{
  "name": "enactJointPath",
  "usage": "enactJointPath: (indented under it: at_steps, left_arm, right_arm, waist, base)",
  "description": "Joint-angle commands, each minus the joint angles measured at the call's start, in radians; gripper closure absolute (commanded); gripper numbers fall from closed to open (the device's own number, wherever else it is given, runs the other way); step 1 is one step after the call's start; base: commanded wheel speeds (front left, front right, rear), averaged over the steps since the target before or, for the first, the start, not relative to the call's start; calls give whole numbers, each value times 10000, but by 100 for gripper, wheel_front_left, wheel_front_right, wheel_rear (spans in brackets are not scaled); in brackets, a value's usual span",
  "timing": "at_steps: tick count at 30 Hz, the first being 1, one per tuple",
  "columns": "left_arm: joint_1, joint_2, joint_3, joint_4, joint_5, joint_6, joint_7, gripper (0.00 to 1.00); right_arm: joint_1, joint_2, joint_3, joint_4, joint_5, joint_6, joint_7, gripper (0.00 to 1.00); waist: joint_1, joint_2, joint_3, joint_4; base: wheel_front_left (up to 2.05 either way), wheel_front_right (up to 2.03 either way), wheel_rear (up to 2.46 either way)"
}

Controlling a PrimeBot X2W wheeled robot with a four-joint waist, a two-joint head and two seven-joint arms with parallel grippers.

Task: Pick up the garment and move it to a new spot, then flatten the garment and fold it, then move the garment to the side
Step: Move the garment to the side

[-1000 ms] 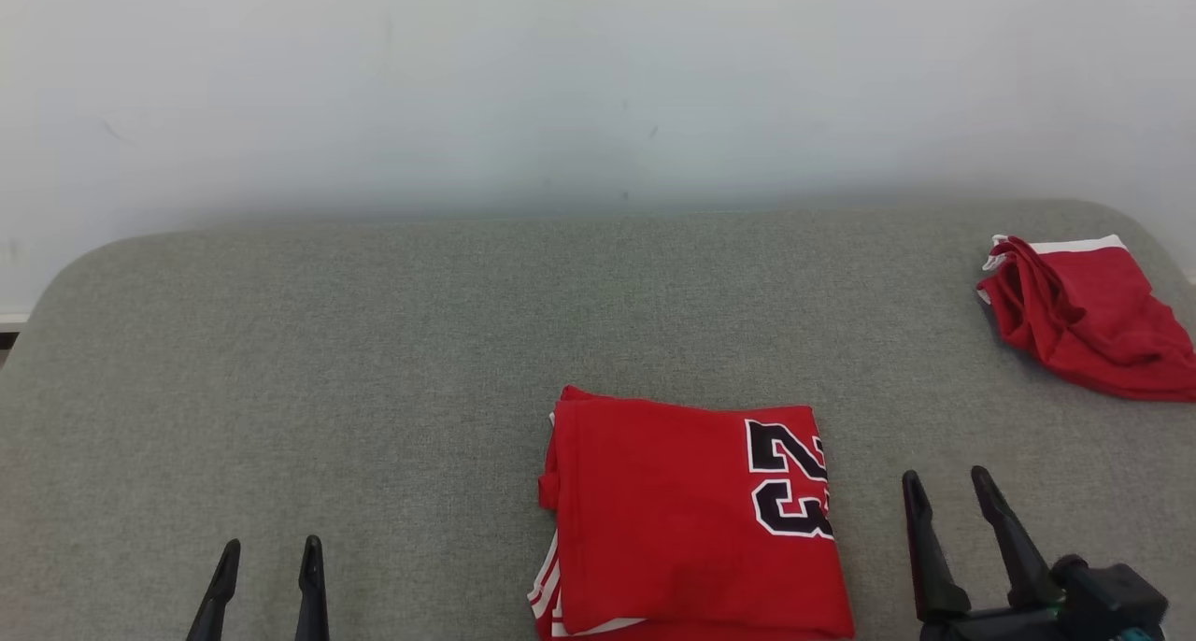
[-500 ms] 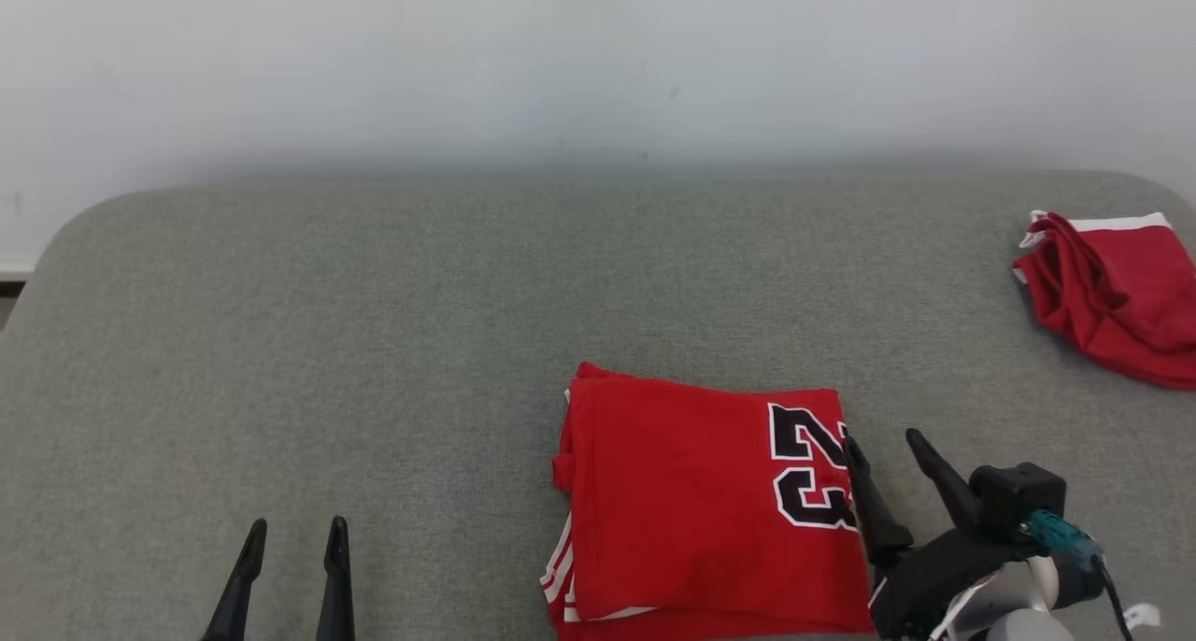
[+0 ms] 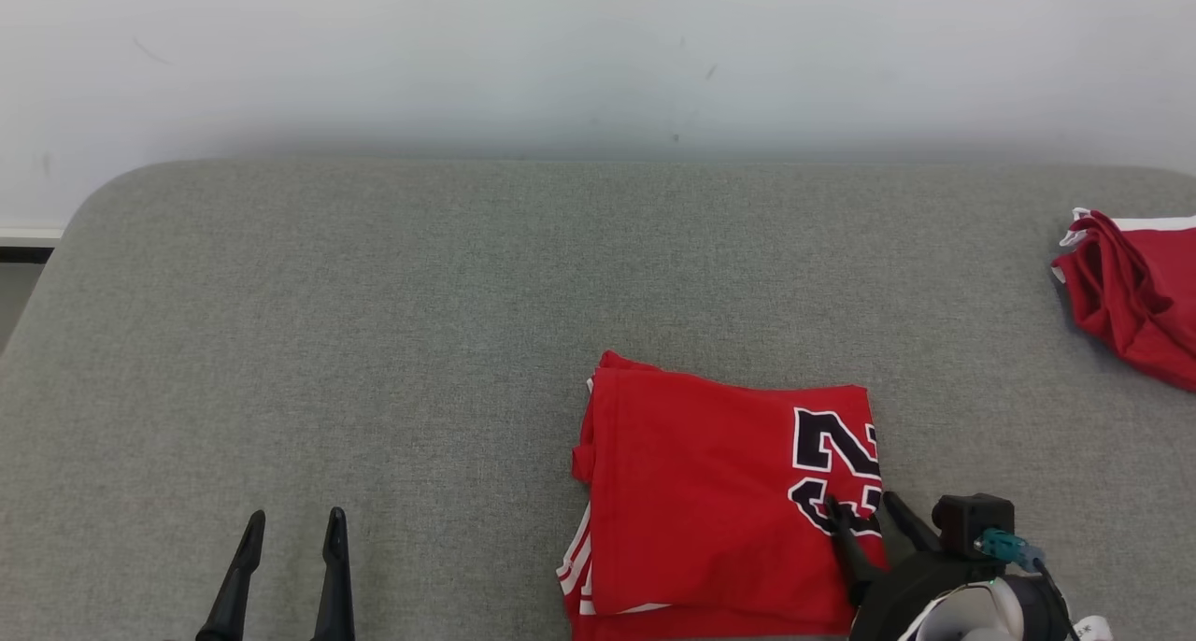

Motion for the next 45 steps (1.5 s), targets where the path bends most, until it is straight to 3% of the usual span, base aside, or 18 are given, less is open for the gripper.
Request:
enactJointPath:
  at_steps: [1, 4, 5, 6, 7, 20, 26, 36, 45]
  left_arm:
    - [-25, -27, 27, 17, 24, 12, -28, 0]
    - [-81, -42, 10, 24, 57, 12, -28, 0]
    - [-102, -52, 1, 20, 66, 12, -28, 0]
    - [-127, -61, 2, 10, 74, 12, -28, 0]
    - [-153, -68, 2, 3, 78, 12, -28, 0]
    - [-688, -155, -343, -87, 37, 12, -26, 0]
    - [-1100, -162, -463, -219, 102, 12, -28, 0]
    - [-1810, 316, -507, -678, 353, 12, -28, 0]
    - [-2004, 772, -412, -1160, 547, 15, -26, 0]
  right_arm:
    - [-125, 87, 63, 183, 114, -29, -95, 0]
    - [-297, 188, 260, 741, 187, -29, -190, 0]
    - [-354, 230, 357, 888, 249, -29, -234, 26]
    - [-424, 265, 443, 984, 301, -29, -295, 79]
    - [-501, 285, 534, 1077, 363, -29, -349, 100]
    - [-2635, -770, 1340, 1453, 633, -29, -704, 100]
    - [-4185, -1472, 1807, 1234, 645, -29, -530, 100]
    - [-6703, -2957, 2112, 909, 868, -29, -378, 100]
    - [-7667, -4258, 2278, 795, 1096, -29, -147, 100]
  waist:
    - [-1, -2, 9, -11]
    - [-1, -2, 41, -21]
    - [-1, -2, 58, -27]
    - [-1, -2, 79, -36]
    - [-1, -2, 99, -46]
    - [-1, -2, 1035, -210]
    - [-1, -2, 1880, -683]
    - [-1, -2, 3461, -1885]
    - [-1, -2, 4302, -2759]
  base:
    - [0, 0, 0]
    - [0, 0, 0]
    - [0, 0, 0]
    - [0, 0, 0]
    - [0, 0, 0]
    - [0, 0, 0]
    - [0, 0, 0]
    - [0, 0, 0]
    - [0, 0, 0]
